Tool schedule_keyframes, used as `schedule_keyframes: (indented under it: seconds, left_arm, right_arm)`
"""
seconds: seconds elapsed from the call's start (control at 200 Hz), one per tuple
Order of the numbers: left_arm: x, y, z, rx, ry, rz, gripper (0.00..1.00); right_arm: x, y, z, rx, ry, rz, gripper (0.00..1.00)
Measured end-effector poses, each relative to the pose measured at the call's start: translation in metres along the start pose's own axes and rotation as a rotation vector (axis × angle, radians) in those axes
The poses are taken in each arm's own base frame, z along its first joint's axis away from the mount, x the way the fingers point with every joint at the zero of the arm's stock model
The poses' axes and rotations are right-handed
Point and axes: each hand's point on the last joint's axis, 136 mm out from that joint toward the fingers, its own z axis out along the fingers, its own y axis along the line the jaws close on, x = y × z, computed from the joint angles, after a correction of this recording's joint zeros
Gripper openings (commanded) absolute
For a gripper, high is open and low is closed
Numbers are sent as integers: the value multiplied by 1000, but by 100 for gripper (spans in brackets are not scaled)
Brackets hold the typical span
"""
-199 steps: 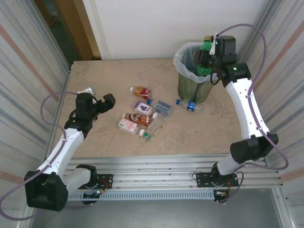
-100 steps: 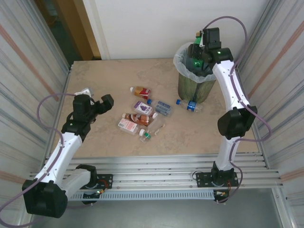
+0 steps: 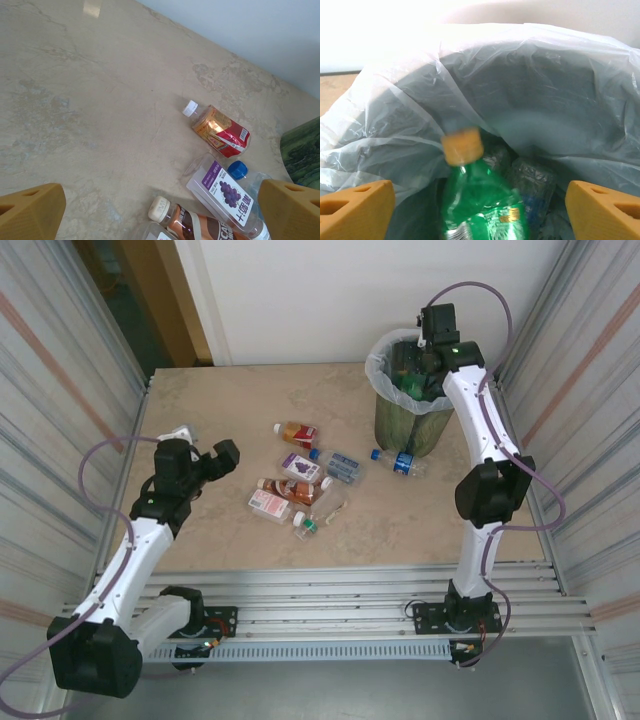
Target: Put the plastic bottles in the bin
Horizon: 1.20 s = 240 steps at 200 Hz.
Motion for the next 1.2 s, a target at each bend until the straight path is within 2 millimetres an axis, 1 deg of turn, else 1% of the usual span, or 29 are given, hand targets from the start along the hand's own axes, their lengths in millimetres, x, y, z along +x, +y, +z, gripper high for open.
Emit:
schedule_keyframes:
  seconds: [0.195, 0.311, 0.376, 0.446, 0.551, 0.621, 0.726, 0.831, 0.952, 1.082, 1.202]
  left_arm:
    - [3, 2, 3, -10, 11, 0, 99]
    - [4, 3, 6, -13, 19, 0, 99]
    - [5, 2, 6, -10, 20, 0, 99]
    - [4, 1, 6, -2, 18, 0, 99]
    - [5, 0, 8, 5, 23, 0, 99]
    - [7, 0, 10, 2, 32, 0, 99]
    - [10, 2, 14, -5, 46, 0, 99]
    - [13, 3, 17, -9, 60, -1, 99]
    - [16, 3, 22, -10, 81, -7, 99]
    - [21, 2, 28, -10, 112, -36, 99]
    - [37, 3, 35, -30, 168, -52, 99]
  right_arm:
    - [0, 0, -1, 2, -1, -6, 97]
    - [-2, 0, -10, -1, -5, -7, 100]
    - [-5, 3, -21, -8, -18, -10, 98]
    - [-6, 10, -38, -19, -37, -22, 98]
    - [-4, 31, -68, -43, -74, -58, 98]
    - [0, 45, -88, -62, -96, -90, 98]
    - [13, 64, -112, -87, -121, -135, 98]
    - [31, 75, -125, -90, -127, -168, 98]
    - [60, 88, -131, -93, -98, -218, 98]
    - [88, 99, -134, -94, -73, -268, 98]
    - [109, 102, -136, -94, -50, -294, 98]
